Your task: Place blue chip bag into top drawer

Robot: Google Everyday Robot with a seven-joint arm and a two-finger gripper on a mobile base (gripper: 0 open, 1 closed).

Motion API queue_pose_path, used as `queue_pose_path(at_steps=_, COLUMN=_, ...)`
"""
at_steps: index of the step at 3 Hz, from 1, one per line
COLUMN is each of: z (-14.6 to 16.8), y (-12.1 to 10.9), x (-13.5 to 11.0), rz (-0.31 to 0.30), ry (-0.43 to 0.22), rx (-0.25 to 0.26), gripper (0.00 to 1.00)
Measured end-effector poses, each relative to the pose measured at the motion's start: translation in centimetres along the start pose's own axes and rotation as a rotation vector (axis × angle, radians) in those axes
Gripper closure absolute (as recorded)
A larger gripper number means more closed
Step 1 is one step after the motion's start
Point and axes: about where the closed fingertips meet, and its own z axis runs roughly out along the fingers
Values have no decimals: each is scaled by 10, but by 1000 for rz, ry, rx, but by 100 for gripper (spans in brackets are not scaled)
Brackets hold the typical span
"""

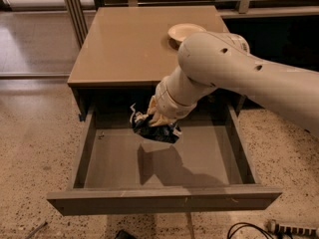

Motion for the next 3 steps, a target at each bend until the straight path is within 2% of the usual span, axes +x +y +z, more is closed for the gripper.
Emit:
queue_pose_path(at_steps=1, z=23, y=11, x=21, rz=54, ry=-14, rx=4, gripper=100)
queue_pose_path(at_steps=2, z=47, y=28, x=37, rz=141, ry=-126, rx=52, gripper=100)
queue_pose_path(at_steps=3, z=66, y=35, x=54, rz=224, ry=-259, rx=122, gripper=100)
